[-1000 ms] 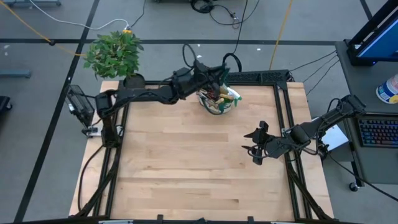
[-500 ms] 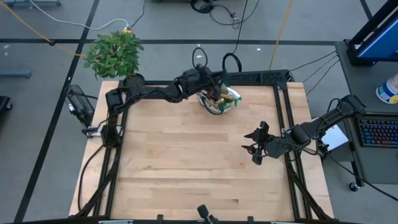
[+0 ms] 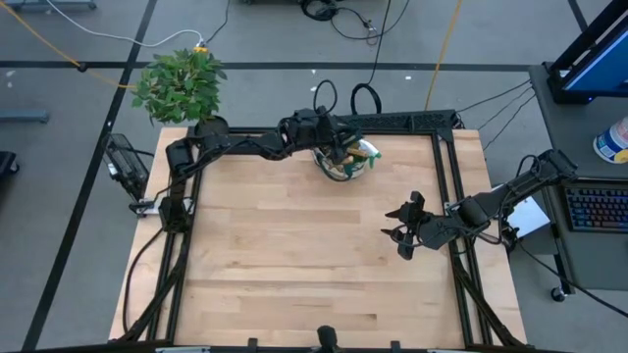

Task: Pick & Place Garden tools in Gardening bag
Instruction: Put the shear scissors into the gardening bag, then return to Home Position

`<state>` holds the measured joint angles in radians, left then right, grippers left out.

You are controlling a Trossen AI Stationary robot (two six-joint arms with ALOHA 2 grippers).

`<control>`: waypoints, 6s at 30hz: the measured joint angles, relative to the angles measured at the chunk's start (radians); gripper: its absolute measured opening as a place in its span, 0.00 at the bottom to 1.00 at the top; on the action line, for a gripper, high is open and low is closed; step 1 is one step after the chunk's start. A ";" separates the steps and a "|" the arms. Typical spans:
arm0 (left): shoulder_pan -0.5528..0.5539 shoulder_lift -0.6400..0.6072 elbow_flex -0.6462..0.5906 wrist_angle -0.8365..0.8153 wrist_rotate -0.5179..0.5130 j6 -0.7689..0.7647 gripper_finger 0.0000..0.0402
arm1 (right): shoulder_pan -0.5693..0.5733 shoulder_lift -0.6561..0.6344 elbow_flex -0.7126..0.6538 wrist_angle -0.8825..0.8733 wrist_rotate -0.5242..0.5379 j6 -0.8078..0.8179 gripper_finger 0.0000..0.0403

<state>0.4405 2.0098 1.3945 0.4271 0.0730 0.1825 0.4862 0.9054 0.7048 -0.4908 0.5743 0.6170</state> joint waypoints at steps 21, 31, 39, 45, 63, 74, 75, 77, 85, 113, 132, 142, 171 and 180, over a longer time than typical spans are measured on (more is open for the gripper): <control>-0.009 -0.006 0.000 0.083 -0.014 0.123 0.48 | 0.000 0.000 0.000 0.000 0.000 -0.002 0.53; -0.056 -0.052 0.001 0.007 0.062 -0.005 0.49 | 0.000 0.000 0.000 0.000 0.000 -0.006 0.53; -0.114 -0.151 0.001 -0.099 0.091 -0.263 0.49 | 0.000 0.000 0.000 0.006 -0.002 0.002 0.53; -0.157 -0.263 0.000 -0.300 0.118 -0.323 0.49 | 0.000 0.000 0.000 0.004 -0.003 0.007 0.53; -0.357 -0.473 -0.002 -0.847 0.073 -0.395 0.49 | 0.000 0.000 0.000 0.008 -0.003 -0.002 0.53; -0.393 -0.609 -0.040 -0.821 0.089 -0.354 0.49 | 0.000 0.000 0.000 0.015 -0.002 0.000 0.53; -0.393 -0.637 -0.065 -0.814 0.089 -0.354 0.49 | 0.000 -0.002 0.000 0.015 -0.002 0.000 0.53; -0.394 -0.682 -0.126 -0.828 0.093 -0.362 0.49 | 0.000 -0.005 0.000 0.017 -0.002 0.001 0.53; -0.423 -0.896 -0.400 -0.620 0.075 -0.406 0.49 | -0.008 -0.045 0.001 0.037 -0.065 -0.028 0.53; -0.462 -1.356 -0.929 -0.345 0.059 -0.476 0.49 | -0.101 -0.343 0.000 -0.068 -0.073 -0.150 0.53; -0.462 -1.636 -1.202 -0.179 0.061 -0.439 0.49 | -0.107 -0.530 -0.055 -0.123 -0.047 -0.147 0.53; -0.462 -1.713 -1.322 -0.158 0.057 -0.481 0.49 | -0.107 -0.694 -0.254 -0.057 -0.048 -0.046 0.53; -0.433 -1.748 -1.379 -0.203 -0.051 -0.506 0.49 | -0.107 -0.895 -0.557 0.123 -0.191 -0.095 0.53; -0.433 -1.748 -1.378 -0.217 -0.048 -0.502 0.49 | -0.107 -0.893 -0.559 0.127 -0.184 -0.106 0.53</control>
<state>0.0071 0.2615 0.0162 0.2106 0.0246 -0.3195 0.3790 0.0128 0.1459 -0.3637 0.3902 0.5110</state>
